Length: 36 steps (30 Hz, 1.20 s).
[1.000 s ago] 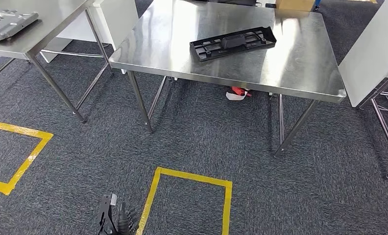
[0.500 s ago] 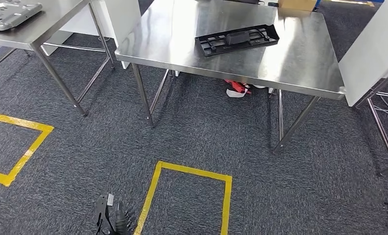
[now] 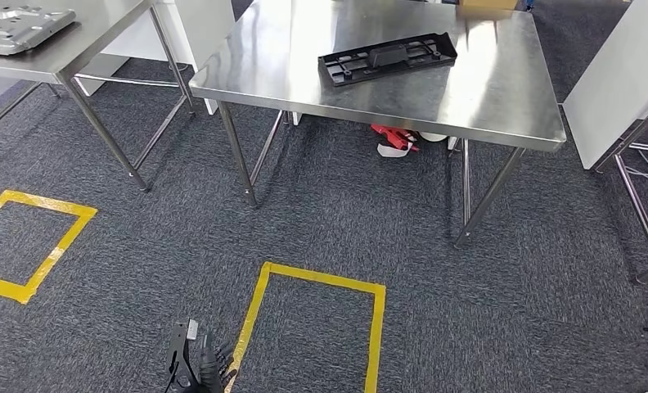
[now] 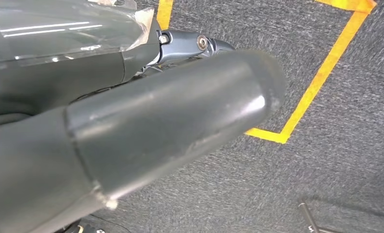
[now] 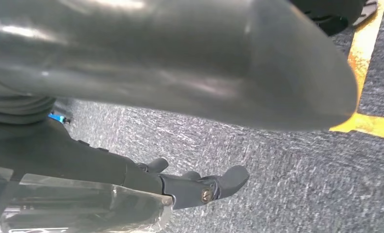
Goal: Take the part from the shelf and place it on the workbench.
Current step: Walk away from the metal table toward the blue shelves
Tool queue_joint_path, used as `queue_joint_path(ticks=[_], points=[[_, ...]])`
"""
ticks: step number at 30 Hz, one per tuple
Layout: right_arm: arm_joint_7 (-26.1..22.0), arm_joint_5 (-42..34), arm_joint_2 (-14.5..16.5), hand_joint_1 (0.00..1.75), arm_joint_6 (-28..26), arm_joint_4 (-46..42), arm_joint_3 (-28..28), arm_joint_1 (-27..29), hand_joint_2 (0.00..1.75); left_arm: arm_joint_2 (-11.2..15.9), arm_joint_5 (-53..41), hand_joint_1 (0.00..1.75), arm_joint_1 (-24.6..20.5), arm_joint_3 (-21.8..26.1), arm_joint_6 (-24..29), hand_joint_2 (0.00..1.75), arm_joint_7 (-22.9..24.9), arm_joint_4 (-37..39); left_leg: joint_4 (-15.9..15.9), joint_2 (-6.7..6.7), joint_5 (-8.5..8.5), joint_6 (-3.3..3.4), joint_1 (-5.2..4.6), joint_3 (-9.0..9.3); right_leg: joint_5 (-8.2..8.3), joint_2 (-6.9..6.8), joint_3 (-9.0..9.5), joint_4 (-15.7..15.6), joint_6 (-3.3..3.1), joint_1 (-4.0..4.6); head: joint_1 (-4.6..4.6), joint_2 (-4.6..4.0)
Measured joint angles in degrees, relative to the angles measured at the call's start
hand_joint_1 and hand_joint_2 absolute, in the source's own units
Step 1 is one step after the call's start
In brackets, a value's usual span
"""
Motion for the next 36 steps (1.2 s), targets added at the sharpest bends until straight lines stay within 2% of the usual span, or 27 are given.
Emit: queue_joint_path(ticks=[2, 3, 4, 5, 6, 8, 9, 10, 13, 14, 15, 17, 18, 19, 20, 21, 23, 24, 25, 26, 27, 30, 31, 36], points=[[0.3, -0.1, 0.0, 0.0, 0.0, 0.0, -0.3, 0.0, 0.0, 0.1, -0.1, 0.0, 0.0, -0.1, 0.0, 0.0, 0.1, 0.0, 7.7, -0.15, -4.75, -0.32, 0.04, -2.85, 0.52, -0.1, -0.55, 0.1, -0.6, 0.27, -0.11, 0.0], [0.6, -0.3, 0.0, 0.0, 0.0, 0.0, -0.5, 0.0, 0.0, 0.2, -0.2, 0.0, 0.1, -0.2, 0.1, 0.0, 0.2, 0.0, 11.1, -0.21, -6.25, -0.43, 0.04, -3.97, 0.68, -0.12, -0.84, 0.1, -0.68, 0.42, -0.1, 0.0], [1.1, -0.7, 0.0, 0.0, 0.1, 0.0, -0.7, 0.0, 0.0, 0.2, -0.3, 0.0, 0.1, -0.2, 0.1, 0.0, 0.3, 0.0, 12.8, -0.24, -6.68, -0.44, 0.03, -4.24, 0.8, -0.13, -1.08, 0.2, -0.67, 0.55, -0.11, 0.0], [1.7, -1.2, 0.0, 0.0, 0.2, 0.0, -1.1, 0.0, 0.0, 0.2, -0.5, 0.0, 0.1, -0.3, 0.1, 0.0, 0.4, 0.0, 12.0, -0.24, -5.99, -0.33, 0.03, -3.33, 0.88, -0.12, -1.23, 0.3, -0.64, 0.65, -0.1, 0.0], [2.4, -1.8, 0.0, 0.0, 0.5, 0.0, -1.5, 0.0, 0.0, 0.2, -0.7, 0.0, 0.1, -0.3, 0.1, 0.0, 0.4, 0.0, 9.1, -0.24, -4.51, -0.1, 0.01, -1.37, 0.91, -0.11, -1.3, 0.4, -0.58, 0.73, -0.11, 0.0], [3.5, -3.3, 0.0, 0.0, 1.4, 0.0, -2.5, -0.1, 0.0, 0.3, -1.1, 0.0, -0.1, -0.3, 0.0, 0.0, 0.5, 0.0, 1.0, -0.3, -1.72, 0.67, -0.14, 3.44, 0.97, -0.09, -1.4, 0.6, -0.43, 0.95, -0.09, 0.0], [3.9, -3.9, 0.0, 0.0, 1.8, 0.0, -3.0, -0.1, 0.0, 0.2, -1.3, 0.0, -0.2, -0.3, 0.0, 0.0, 0.5, 0.0, -1.8, -0.33, -1.02, 1.01, -0.28, 4.92, 1.05, -0.09, -1.54, 0.7, -0.27, 1.12, -0.07, 0.0], [4.3, -4.3, 0.0, 0.0, 2.2, 0.0, -3.4, -0.2, 0.0, 0.2, -1.4, 0.0, -0.3, -0.4, -0.1, 0.0, 0.6, 0.0, -3.3, -0.36, -0.82, 1.28, -0.46, 5.57, 1.16, -0.11, -1.73, 0.7, -0.07, 1.24, -0.06, 0.0], [4.6, -4.8, -0.1, 0.0, 2.5, 0.0, -4.4, -0.3, 0.0, 0.2, -1.5, 0.0, -0.3, -0.4, -0.1, 0.0, 0.6, 0.0, -4.0, -0.26, -0.21, 2.13, -0.7, 5.32, 1.39, -0.14, -2.4, 0.9, 0.85, 1.36, -0.05, 0.0], [4.6, -4.8, -0.2, 0.0, 2.5, 0.0, -4.7, -0.4, 0.0, 0.2, -1.5, 0.0, -0.4, -0.4, -0.1, 0.0, 0.7, 0.0, -4.3, -0.16, 0.15, 2.56, -0.63, 5.21, 0.77, -0.11, -2.96, 1.8, 1.01, 1.33, -0.03, 0.0], [4.6, -4.8, -0.2, 0.0, 2.5, 0.0, -4.9, -0.4, 0.0, 0.1, -1.5, 0.0, -0.4, -0.4, -0.2, 0.0, 0.7, 0.0, -4.6, -0.03, 0.52, 2.96, -0.51, 5.04, -0.49, -0.08, -4.02, 3.8, 1.02, 1.28, 0.1, 0.0], [4.6, -4.9, -0.3, 0.0, 2.6, 0.0, -5.2, -0.4, 0.0, 0.1, -1.6, 0.0, -0.5, -0.5, -0.2, 0.0, 0.7, 0.0, -4.7, 0.13, 1.01, 3.32, -0.48, 4.4, -4.34, -0.01, -7.52, 11.4, 0.85, 0.96, 0.34, 0.0], [4.6, -4.9, -0.3, 0.0, 2.6, 0.0, -5.3, -0.3, 0.0, 0.1, -1.6, 0.0, -0.4, -0.6, -0.2, 0.0, 0.7, 0.0, -4.6, 0.17, 1.24, 3.33, -0.49, 4.03, -5.9, 0.0, -9.16, 15.2, 0.98, 0.79, 0.46, 0.0], [4.6, -4.9, -0.4, 0.0, 2.6, 0.0, -5.4, -0.3, 0.0, 0.1, -1.6, 0.0, -0.4, -0.6, -0.2, 0.0, 0.7, 0.0, -4.6, 0.19, 1.47, 3.27, -0.49, 3.69, -6.7, 0.0, -10.01, 17.5, 1.32, 0.62, 0.48, 0.0], [4.6, -4.9, -0.4, 0.0, 2.6, 0.0, -5.5, -0.2, 0.0, 0.1, -1.6, 0.0, -0.4, -0.6, -0.2, 0.0, 0.8, 0.0, -4.6, 0.18, 1.69, 3.14, -0.47, 3.43, -6.5, 0.0, -9.54, 17.4, 1.85, 0.45, 0.54, 0.0], [4.6, -4.9, -0.5, 0.0, 2.6, 0.0, -5.5, -0.2, 0.0, 0.1, -1.6, 0.0, -0.4, -0.7, -0.2, 0.0, 0.8, 0.0, -4.6, 0.17, 1.87, 2.97, -0.42, 3.26, -5.48, -0.01, -7.85, 14.8, 2.47, 0.25, 0.55, 0.0], [4.6, -5.0, -0.7, 0.0, 2.6, 0.0, -5.6, -0.3, 0.0, 0.1, -1.6, 0.0, -0.4, -0.7, -0.2, 0.0, 0.9, 0.0, -4.4, 0.14, 2.14, 2.44, -0.46, 3.06, -2.69, -0.01, -2.6, 5.9, 3.44, -0.17, 0.62, 0.0], [4.6, -5.0, -0.7, 0.0, 2.6, 0.0, -5.6, -0.4, 0.0, 0.1, -1.6, 0.0, -0.4, -0.7, -0.2, 0.0, 0.9, 0.0, -4.3, 0.15, 2.22, 2.14, -0.54, 2.99, -1.73, 0.05, -0.85, 2.5, 3.43, -0.18, 0.59, 0.0], [4.5, -5.0, -0.7, 0.0, 2.6, 0.0, -5.7, -0.4, 0.0, 0.1, -1.6, 0.0, -0.5, -0.7, -0.2, 0.0, 0.9, 0.0, -4.2, 0.16, 2.29, 1.8, -0.66, 2.92, -1.21, 0.12, 0.02, 0.5, 3.19, -0.11, 0.5, 0.0], [4.2, -4.9, -0.6, 0.0, 2.4, 0.0, -5.7, -0.4, 0.0, 0.0, -1.6, 0.0, -0.5, -0.7, -0.3, 0.0, 0.9, 0.0, -4.1, 0.15, 2.23, 1.59, -0.75, 2.82, -1.1, 0.18, 0.03, 0.1, 2.8, -0.07, 0.42, 0.0], [3.7, -4.8, -0.6, 0.0, 2.1, 0.0, -5.8, -0.4, 0.0, 0.0, -1.6, 0.0, -0.5, -0.7, -0.3, 0.0, 0.8, 0.0, -4.1, 0.13, 2.15, 1.79, -0.68, 2.74, -0.96, 0.22, -0.08, 0.1, 2.48, -0.05, 0.32, 0.0], [1.6, -3.5, -0.7, 0.0, 0.6, 0.0, -5.8, -0.3, 0.0, 0.0, -1.9, 0.0, -0.4, -0.7, -0.3, 0.0, 0.7, 0.0, -4.1, 0.06, 2.32, 3.3, -0.48, 2.59, -0.7, 0.19, -0.11, 0.1, 2.04, 0.04, 0.26, 0.0], [1.3, -3.2, -0.7, 0.0, 0.4, 0.0, -5.8, -0.3, 0.0, 0.0, -1.9, 0.0, -0.4, -0.7, -0.3, 0.0, 0.7, 0.0, -4.2, 0.06, 2.45, 3.51, -0.47, 2.59, -0.66, 0.19, -0.11, 0.1, 1.95, 0.1, 0.26, 0.0], [0.7, -1.8, -0.9, 0.0, 0.0, 0.0, -5.4, -0.4, 0.0, 0.0, -2.4, 0.0, -0.5, -0.6, -0.3, 0.0, 0.6, 0.0, -4.2, 0.03, 2.67, 3.48, -0.35, 2.58, -0.54, 0.18, -0.14, 0.1, 1.8, 0.18, 0.27, 0.0]])
